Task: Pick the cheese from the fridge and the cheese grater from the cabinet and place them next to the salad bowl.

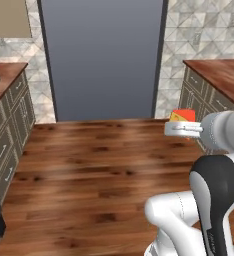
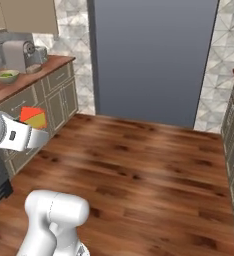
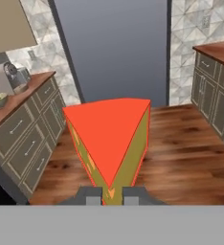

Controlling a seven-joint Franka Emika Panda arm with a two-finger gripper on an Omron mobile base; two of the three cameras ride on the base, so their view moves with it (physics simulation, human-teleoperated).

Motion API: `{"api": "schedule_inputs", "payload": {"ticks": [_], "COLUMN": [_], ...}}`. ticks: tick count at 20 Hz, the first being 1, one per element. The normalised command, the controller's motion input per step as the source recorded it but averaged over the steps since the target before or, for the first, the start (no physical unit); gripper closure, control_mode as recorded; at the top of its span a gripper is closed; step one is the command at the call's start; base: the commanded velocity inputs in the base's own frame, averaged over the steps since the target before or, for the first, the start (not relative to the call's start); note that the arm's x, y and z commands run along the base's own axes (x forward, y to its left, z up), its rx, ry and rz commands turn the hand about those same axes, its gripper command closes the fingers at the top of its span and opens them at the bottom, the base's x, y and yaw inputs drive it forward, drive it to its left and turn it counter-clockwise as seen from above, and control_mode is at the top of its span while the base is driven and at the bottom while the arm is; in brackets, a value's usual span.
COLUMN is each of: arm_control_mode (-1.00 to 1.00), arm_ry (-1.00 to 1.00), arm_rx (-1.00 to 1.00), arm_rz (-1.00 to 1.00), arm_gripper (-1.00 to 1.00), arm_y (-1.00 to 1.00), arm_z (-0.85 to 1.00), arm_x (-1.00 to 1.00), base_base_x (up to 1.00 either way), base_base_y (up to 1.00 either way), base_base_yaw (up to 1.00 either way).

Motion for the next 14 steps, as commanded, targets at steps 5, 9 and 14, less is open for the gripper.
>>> {"api": "schedule_inputs", "payload": {"ticks": [5,9,14], "arm_control_mode": [1.00,1.00,1.00], "arm_ry": [0.00,0.00,0.00], "arm_rx": [0.00,0.00,0.00], "arm_rz": [0.00,0.00,0.00], "arm_gripper": [1.00,1.00,1.00], "arm_y": [0.00,0.00,0.00], "arm_z": [0.00,0.00,0.00], "arm_x": [0.00,0.00,0.00], "base_base_x": [0.67,0.64,0.66], "base_base_y": [0.00,0.00,0.00], "base_base_yaw": [0.03,0.08,0.11]}}
